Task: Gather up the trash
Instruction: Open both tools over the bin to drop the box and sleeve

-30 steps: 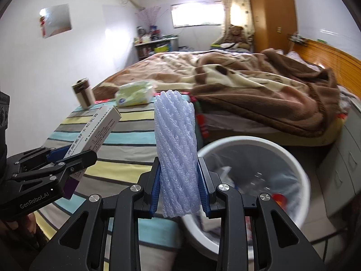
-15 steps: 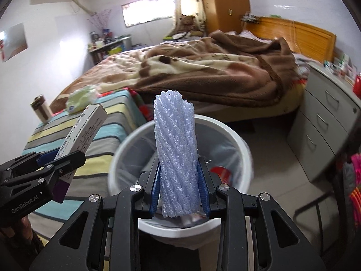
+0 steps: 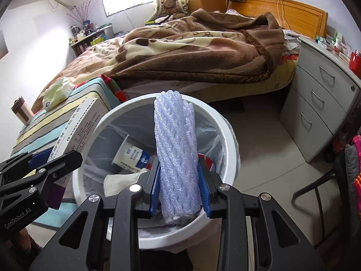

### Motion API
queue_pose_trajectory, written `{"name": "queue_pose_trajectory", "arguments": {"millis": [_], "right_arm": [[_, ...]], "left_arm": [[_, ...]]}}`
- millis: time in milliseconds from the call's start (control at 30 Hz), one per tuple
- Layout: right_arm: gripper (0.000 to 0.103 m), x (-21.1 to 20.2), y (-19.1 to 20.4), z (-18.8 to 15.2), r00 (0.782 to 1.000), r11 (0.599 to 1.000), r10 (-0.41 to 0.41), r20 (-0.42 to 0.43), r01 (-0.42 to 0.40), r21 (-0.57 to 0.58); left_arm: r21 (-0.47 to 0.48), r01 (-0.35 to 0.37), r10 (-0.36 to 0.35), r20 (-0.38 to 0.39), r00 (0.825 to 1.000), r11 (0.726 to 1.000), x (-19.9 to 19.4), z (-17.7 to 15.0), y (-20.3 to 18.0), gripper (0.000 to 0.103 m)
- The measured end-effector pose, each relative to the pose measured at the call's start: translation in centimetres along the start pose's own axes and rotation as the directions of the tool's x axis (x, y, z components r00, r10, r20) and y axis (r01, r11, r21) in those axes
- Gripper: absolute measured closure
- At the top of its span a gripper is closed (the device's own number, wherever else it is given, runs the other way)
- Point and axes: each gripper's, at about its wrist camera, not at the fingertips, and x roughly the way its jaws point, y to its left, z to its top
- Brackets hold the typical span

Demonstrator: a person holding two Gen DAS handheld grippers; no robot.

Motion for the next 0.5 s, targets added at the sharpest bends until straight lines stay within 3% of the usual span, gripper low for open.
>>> {"name": "queue_pose_trajectory", "arguments": {"millis": [167,233,267,333,400,500], "right_arm": [[0.070,0.6,-0.5,0.0,1.000,1.000,-0.006,-0.025,0.006,0.007],[0.065,0.9,-0.5,0.0,1.000,1.000,-0.010,-0.029,0.010,0.004],[0.063,0.8,-0.6,0.0,1.000,1.000,-0.014,-0.027,0.014,0.005],[0.049,0.7,-0.8,0.0,1.000,1.000,-0.014,-0.021,0.014,0.011],[0.045,0.6,-1.0,0.0,1.000,1.000,-0.009,-0.021,0.010,0.017],[0.042,0.4,-0.9,-0.1,1.000,1.000,-0.018,-0.015,0.018,0.018]], "left_arm": [[0.000,0.002,-0.002,-0.019,1.000,1.000,1.1,0.2,-0.2,0.066],[0.007,-0.001,0.001,-0.022,1.000,1.000,1.5,0.2,-0.4,0.066],[0.006,-0.001,0.001,-0.024,1.000,1.000,1.6,0.2,-0.4,0.064],[-0.006,0.005,-0.005,-0.026,1.000,1.000,1.6,0.1,-0.3,0.054],[-0.012,0.003,-0.003,-0.019,1.000,1.000,1.4,0.1,-0.2,0.045],[-0.010,-0.005,0.005,-0.020,1.000,1.000,1.2,0.1,-0.1,0.043]]}}
